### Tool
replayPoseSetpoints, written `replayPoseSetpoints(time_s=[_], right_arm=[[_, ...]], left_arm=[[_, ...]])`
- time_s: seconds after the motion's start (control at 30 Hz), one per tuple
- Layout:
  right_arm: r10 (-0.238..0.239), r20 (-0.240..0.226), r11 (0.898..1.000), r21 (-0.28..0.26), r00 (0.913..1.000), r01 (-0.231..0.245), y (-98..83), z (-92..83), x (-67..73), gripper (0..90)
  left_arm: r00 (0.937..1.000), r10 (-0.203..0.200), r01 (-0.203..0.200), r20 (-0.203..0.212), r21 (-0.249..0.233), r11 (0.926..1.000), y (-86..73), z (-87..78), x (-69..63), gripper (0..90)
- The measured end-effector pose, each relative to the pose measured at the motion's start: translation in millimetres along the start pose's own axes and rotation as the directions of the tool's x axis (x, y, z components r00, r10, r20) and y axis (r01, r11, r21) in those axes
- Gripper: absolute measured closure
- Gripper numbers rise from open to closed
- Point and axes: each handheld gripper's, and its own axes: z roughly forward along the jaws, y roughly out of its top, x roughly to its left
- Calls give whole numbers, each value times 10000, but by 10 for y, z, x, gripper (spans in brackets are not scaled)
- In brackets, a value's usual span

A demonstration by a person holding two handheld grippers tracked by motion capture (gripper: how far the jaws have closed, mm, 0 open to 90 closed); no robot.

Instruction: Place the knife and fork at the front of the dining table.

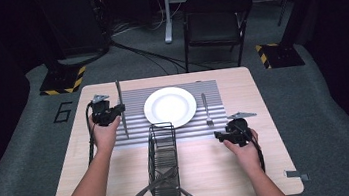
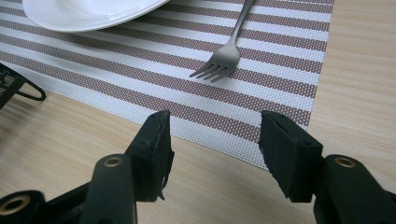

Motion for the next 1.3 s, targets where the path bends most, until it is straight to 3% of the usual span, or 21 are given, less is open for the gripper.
replayPoseSetpoints(time_s=[0.17,0.5,0.6,0.93,1.07,1.3], right_arm=[[-2,-16,10000,11,10000,2,-1,6,-1,433],[35,-39,10000,13,10000,-35,-9,16,-49,433],[98,-33,9999,35,9999,-98,-10,16,-48,433],[125,-72,9999,6,9999,-124,-9,24,-57,433],[193,-92,9998,63,9998,-192,-8,25,-68,433],[56,-86,10000,-22,9999,-56,-4,22,-70,433]], left_arm=[[9990,-446,447,-60,49,9990,10,78,40,827],[9989,-463,465,-111,156,9988,55,243,-51,827],[9956,-936,937,-39,102,9956,36,313,-56,827],[9886,-1388,1421,-580,562,9883,-54,521,-65,826],[9910,-1079,1133,-792,665,9913,-63,557,-97,826],[9824,-1201,1337,-1431,893,9870,-93,648,-104,826]])
